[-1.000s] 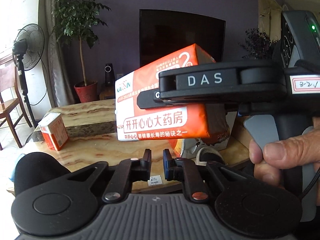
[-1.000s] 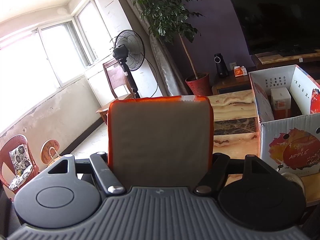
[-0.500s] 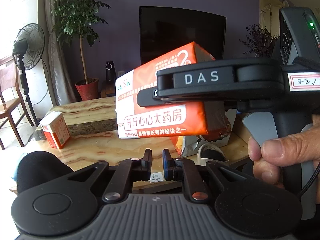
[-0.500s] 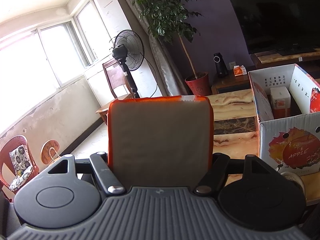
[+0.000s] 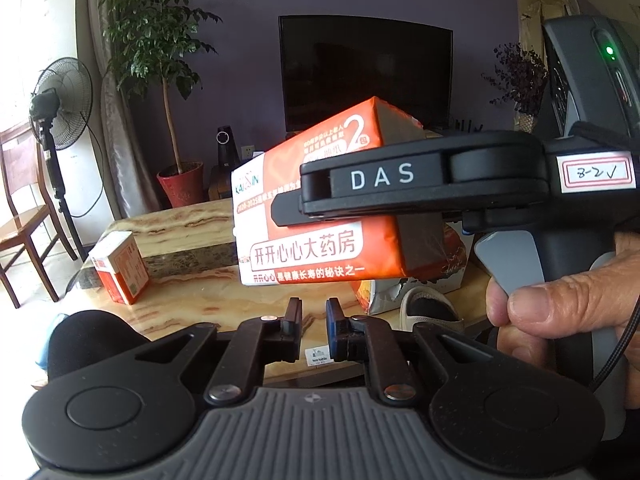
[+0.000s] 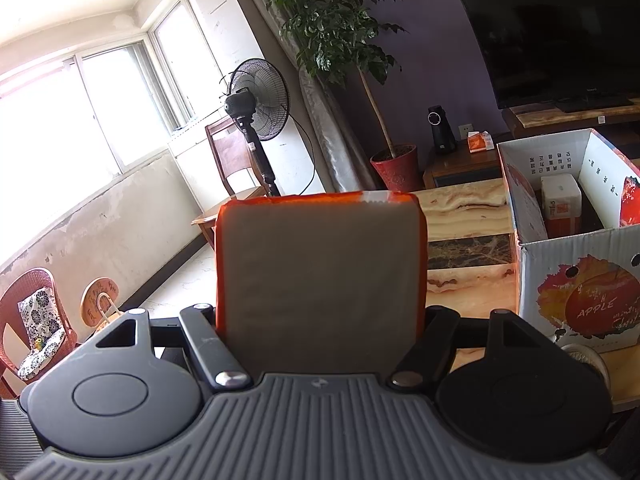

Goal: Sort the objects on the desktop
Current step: 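Lift the orange-and-white tissue pack with the right gripper away from the left gripper, then carry the tissue pack with the right gripper over the open apple box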

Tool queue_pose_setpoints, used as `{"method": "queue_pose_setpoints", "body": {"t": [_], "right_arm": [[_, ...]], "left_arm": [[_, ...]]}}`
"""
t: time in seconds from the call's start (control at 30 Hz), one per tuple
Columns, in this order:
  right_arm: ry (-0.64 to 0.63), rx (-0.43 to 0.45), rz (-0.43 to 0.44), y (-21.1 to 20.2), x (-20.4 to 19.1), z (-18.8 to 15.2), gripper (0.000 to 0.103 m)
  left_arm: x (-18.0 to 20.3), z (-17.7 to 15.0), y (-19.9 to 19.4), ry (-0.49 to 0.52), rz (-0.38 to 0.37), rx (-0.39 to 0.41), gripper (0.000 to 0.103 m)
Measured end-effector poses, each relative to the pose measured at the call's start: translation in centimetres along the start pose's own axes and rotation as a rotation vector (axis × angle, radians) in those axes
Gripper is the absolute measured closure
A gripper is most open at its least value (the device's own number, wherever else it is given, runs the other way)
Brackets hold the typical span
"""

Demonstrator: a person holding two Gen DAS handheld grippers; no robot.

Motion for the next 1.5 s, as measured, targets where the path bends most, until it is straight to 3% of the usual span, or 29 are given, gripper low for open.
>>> {"method": "queue_pose_setpoints", "body": {"t": [0.8, 0.93, 1.03, 1.27, 1.33, 1.5], "right_arm": [[-0.001, 0.000, -0.004, -0.2, -0.6, -0.3, 0.029], [0.047, 0.006, 0.009, -0.3, -0.2, 0.3, 0.029], [0.050, 0.009, -0.001, -0.1, -0.3, 2.2, 0.029], [0.037, 0.014, -0.036, 0.4, -0.8, 7.3, 0.030], [0.011, 0.030, -0.038, 0.3, -1.4, 9.6, 0.030], [-0.080, 0.096, -0.037, -1.1, -3.4, 15.9, 0.029]], "left_arm": [[0.3, -0.3, 0.6, 0.007, -0.009, -0.012, 0.089], [0.3, -0.3, 0.8, 0.009, -0.017, -0.006, 0.089], [0.1, -0.3, 1.0, 0.014, -0.012, 0.000, 0.080], [-2.7, -0.3, 2.3, -0.055, -0.002, 0.000, 0.076], [-3.7, -0.4, 2.7, -0.087, -0.004, -0.002, 0.071], [-6.2, -0.6, 3.6, -0.149, 0.005, -0.007, 0.071]]}}
Point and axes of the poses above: each gripper's, at about its wrist camera, not at the fingertips, and y roughly the way its jaws point, x to its right, z to its top, the point moved 6 cm from there along y, roughly the way its jaws point, and after that the axes turned 12 degrees about y, right-handed, at the moved point
